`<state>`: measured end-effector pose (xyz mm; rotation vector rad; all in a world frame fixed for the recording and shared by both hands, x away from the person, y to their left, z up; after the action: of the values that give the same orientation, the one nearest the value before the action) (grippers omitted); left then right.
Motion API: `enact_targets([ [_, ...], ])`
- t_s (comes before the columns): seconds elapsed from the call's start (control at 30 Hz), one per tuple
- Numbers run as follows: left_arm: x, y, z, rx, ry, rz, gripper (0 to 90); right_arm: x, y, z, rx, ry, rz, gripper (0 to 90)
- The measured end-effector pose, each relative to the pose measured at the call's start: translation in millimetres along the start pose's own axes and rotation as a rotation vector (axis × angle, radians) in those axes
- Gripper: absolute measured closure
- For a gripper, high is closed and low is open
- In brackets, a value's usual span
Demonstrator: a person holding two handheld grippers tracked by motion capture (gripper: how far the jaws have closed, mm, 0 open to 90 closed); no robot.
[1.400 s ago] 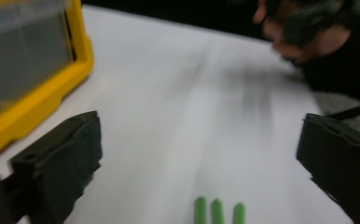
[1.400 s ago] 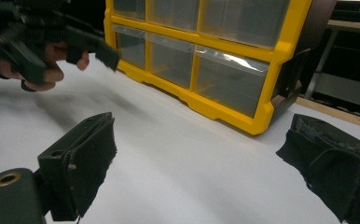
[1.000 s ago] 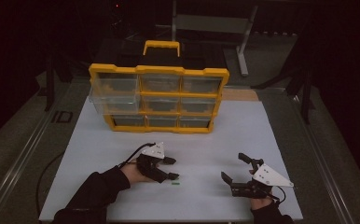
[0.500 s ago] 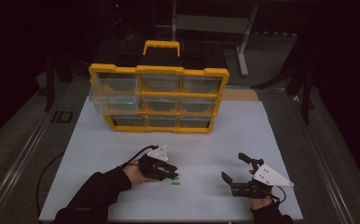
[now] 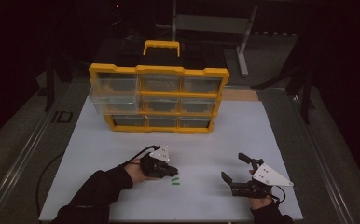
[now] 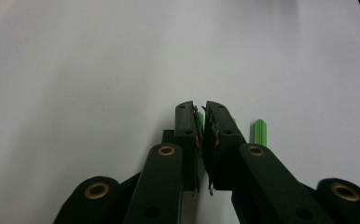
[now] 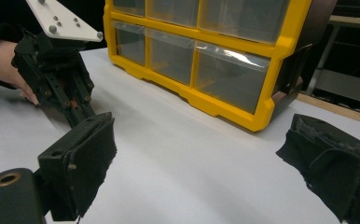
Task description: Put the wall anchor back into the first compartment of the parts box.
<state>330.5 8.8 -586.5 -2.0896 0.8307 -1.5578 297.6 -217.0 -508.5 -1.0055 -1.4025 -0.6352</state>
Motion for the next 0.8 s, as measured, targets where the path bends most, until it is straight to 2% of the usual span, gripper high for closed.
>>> enact_targets([
  [0.1, 0.4, -0.6, -0.1, -0.015, -0.014, -0.002, 83.2, 0.1, -0.1, 0.2, 0.001, 0.0, 0.0, 8.1],
  [0.23, 3.8, -8.1, -2.8, -0.034, 0.001, -0.021, 83.2, 0.5, -0.7, -0.3, -0.001, -0.001, -0.002, 8.0],
  [0.33, 6.5, -17.1, -6.8, -0.053, 0.008, -0.017, 83.2, 0.5, -0.6, -1.0, -0.002, 0.002, -0.004, 8.0],
  [0.5, 12.2, -35.3, -16.0, -0.088, 0.039, -0.013, 83.2, 0.8, -0.9, -0.7, -0.002, -0.001, -0.004, 8.0],
  [0.7, 22.9, -64.9, -25.7, -0.086, 0.095, -0.051, 83.2, 0.7, -1.0, -0.9, -0.003, 0.0, -0.003, 8.0],
  [0.8, 25.0, -79.6, -32.1, -0.083, 0.1, -0.057, 83.2, 0.6, -1.0, -0.8, -0.004, -0.001, -0.003, 8.0],
])
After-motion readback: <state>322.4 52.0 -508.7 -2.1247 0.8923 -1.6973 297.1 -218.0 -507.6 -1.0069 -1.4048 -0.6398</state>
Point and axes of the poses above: each handheld gripper's, and its own axes: y roughly forward along the jaws, x roughly out of its top, z roughly to its left, the point moved 9 cm from there along y, roughly forward along the jaws, and after that the axes turned 14 degrees about -x, right-handed, at the moved point
